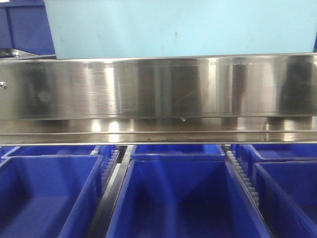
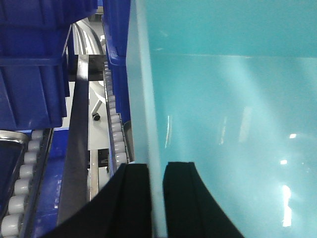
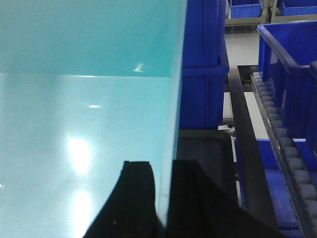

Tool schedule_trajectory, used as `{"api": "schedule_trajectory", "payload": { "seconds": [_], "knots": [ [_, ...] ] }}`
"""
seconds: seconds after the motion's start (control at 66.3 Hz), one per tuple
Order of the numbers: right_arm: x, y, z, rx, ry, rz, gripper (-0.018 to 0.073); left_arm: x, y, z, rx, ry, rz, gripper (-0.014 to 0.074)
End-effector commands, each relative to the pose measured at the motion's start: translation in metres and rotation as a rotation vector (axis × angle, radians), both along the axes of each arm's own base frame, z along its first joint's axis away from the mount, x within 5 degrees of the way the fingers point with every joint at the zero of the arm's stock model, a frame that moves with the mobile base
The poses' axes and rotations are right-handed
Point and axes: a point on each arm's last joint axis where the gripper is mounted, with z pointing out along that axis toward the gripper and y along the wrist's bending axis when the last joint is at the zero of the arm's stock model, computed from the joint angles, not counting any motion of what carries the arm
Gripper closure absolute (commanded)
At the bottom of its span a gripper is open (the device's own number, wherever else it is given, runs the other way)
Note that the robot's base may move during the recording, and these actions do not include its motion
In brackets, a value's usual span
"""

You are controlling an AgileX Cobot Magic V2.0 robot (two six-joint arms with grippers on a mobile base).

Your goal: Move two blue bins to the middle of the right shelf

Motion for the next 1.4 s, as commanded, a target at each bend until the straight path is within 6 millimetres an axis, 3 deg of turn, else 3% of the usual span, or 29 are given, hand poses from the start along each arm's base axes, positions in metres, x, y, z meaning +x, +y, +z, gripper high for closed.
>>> {"api": "schedule_trajectory", "payload": {
  "seconds": [0.0,0.347,0.664,1.086,1.176,1.267,1.387],
  "knots": [
    [0.002,-0.004,0.000,-0.067,-0.020,-0.012,0.0721,0.004,-0.003,0.003,-0.021,-0.038,-0.025,0.0707],
    [0.019,0.000,-0.020,-0.091,0.049,-0.011,0.0721,0.011,-0.010,-0.033,0.001,0.037,-0.048,0.0707],
    [0.020,0.001,-0.048,-0.106,0.119,-0.002,0.0721,0.024,-0.019,-0.050,-0.006,0.070,-0.067,0.0707],
    [0.023,0.002,-0.052,-0.108,0.128,0.001,0.0721,0.026,-0.020,-0.053,0.002,0.078,-0.065,0.0705],
    [0.023,0.002,-0.052,-0.108,0.124,0.002,0.0720,0.026,-0.021,-0.053,-0.001,0.079,-0.067,0.0647],
    [0.023,0.002,-0.051,-0.107,0.122,0.003,0.0621,0.026,-0.021,-0.053,-0.002,0.081,-0.066,0.0514],
    [0.023,0.002,-0.051,-0.107,0.122,0.003,0.0353,0.026,-0.021,-0.053,-0.001,0.083,-0.065,0.0321]
  ]
}}
